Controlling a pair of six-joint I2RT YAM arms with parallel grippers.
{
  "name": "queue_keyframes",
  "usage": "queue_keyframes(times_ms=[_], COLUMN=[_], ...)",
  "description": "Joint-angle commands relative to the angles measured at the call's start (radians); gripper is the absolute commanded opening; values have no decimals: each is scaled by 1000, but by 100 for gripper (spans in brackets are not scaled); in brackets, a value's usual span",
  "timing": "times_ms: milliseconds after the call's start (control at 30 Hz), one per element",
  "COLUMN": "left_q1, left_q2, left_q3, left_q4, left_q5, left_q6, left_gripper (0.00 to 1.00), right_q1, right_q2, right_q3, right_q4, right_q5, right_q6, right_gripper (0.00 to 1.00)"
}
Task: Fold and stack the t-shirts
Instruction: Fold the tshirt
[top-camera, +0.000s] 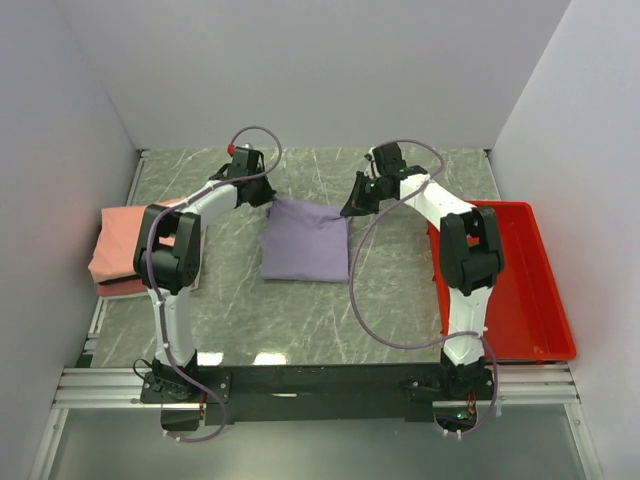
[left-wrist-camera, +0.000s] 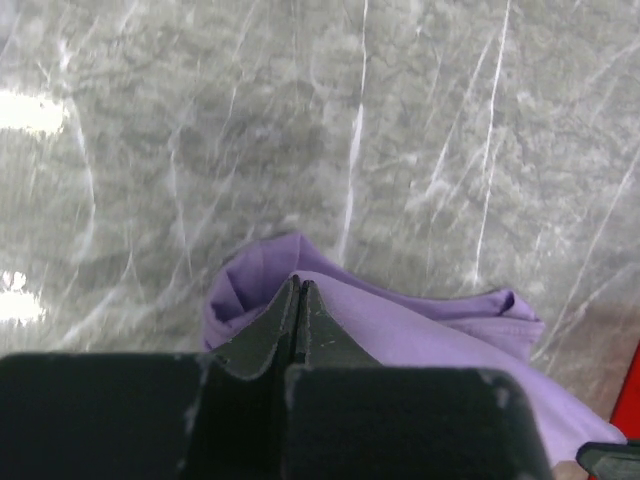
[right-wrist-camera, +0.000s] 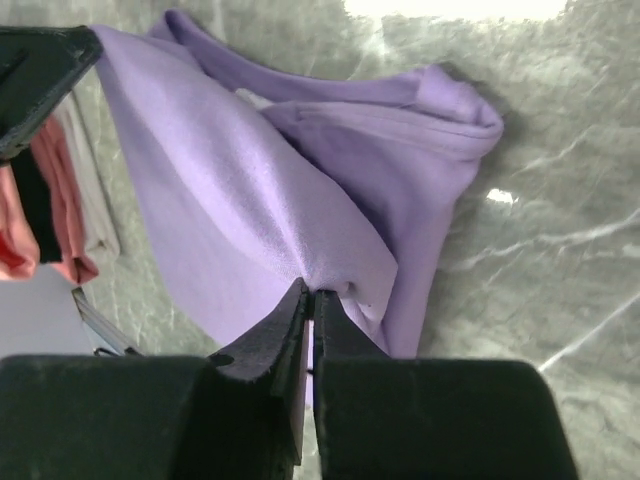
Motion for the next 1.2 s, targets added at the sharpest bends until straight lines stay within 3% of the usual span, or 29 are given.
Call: queue_keyframes(times_ms=[0,133,167,200,233,300,333,367,433,633,733,933,1167], left_q1=[9,9,9,9,9,9,9,9,7,-28,-40,-50,-50], left_q2=[37,65,71,79,82,70,61,50,1,-151,-165,-47,132], left_q3=[68,90,97,110,128,139,142,143,121,-49,-93,-13,110], left_q4=[14,55,58,52,51,48,45,37,31,100,152,146,92], left_q5=[-57,-51,-45,-38,-35,-35,-35,-48,-59,-13,42,71,18], left_q6=[25,43,45,44,48,48,48,48,44,11,-10,-4,-9], left_gripper=[3,29,32,36,46,59,82,88,99,99,99,100,99], right_q1=[-9,-12,-14,-12,-14,-14,-12,-11,-5,23,29,29,27], right_q2=[30,89,100,111,134,142,128,111,33,-173,-167,-29,198], right_q3=[56,131,174,200,228,277,283,279,221,-63,-121,-20,231], right_q4=[27,-3,-6,-31,-48,-77,-83,-84,-60,95,152,159,77], right_q5=[15,81,116,128,133,127,128,128,141,46,-17,-22,41], right_q6=[-1,-10,-14,-17,-23,-37,-43,-49,-52,-24,5,5,-1], right_gripper=[6,14,29,35,39,56,65,76,80,83,84,85,85])
